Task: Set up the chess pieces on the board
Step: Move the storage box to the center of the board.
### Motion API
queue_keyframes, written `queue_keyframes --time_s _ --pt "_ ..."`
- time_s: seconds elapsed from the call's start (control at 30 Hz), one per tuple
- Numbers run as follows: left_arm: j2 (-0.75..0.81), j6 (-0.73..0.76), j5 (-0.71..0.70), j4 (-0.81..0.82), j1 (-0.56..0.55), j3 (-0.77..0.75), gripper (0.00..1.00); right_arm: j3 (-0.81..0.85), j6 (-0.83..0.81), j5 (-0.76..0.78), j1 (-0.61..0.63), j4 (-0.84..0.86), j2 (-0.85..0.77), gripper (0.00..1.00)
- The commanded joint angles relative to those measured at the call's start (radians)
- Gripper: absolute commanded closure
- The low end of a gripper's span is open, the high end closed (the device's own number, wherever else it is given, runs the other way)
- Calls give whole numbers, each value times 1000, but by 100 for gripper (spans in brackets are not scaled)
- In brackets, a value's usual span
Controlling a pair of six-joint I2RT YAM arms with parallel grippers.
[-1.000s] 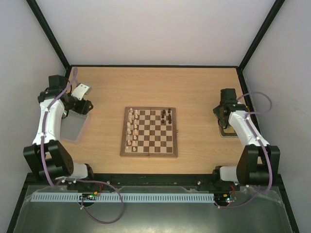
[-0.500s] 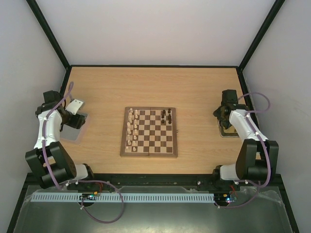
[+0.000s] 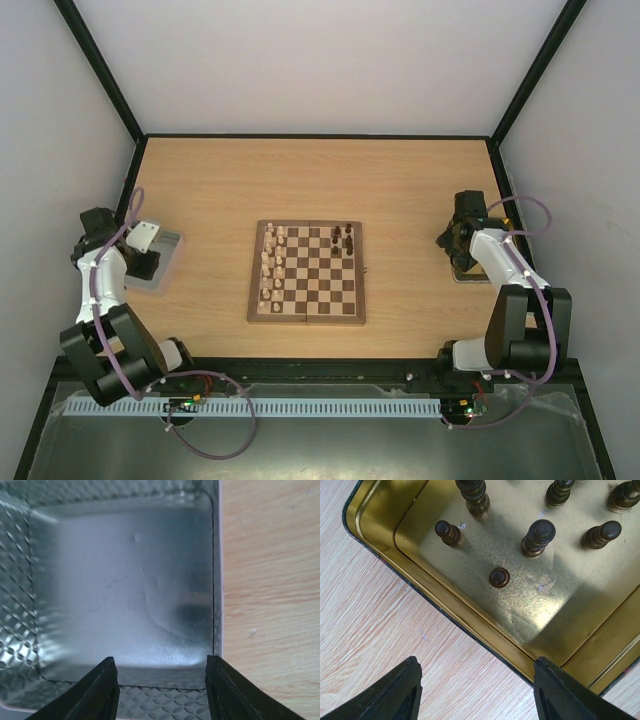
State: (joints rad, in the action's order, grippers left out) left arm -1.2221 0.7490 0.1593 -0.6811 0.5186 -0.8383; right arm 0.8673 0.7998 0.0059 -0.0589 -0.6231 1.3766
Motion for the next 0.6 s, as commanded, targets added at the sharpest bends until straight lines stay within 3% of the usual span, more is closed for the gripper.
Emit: queue_keyframes --time_s 0.0,0.3,0.57 --pt "-19 40 -22 16 51 38 50 -10 -20 -2 -2 3 21 42" --pt "-192 99 31 65 218 42 51 -12 -28 -25 -3 18 36 44" --pt "-381 -21 120 81 161 -113 54 -9 -34 -42 -2 27 51 51"
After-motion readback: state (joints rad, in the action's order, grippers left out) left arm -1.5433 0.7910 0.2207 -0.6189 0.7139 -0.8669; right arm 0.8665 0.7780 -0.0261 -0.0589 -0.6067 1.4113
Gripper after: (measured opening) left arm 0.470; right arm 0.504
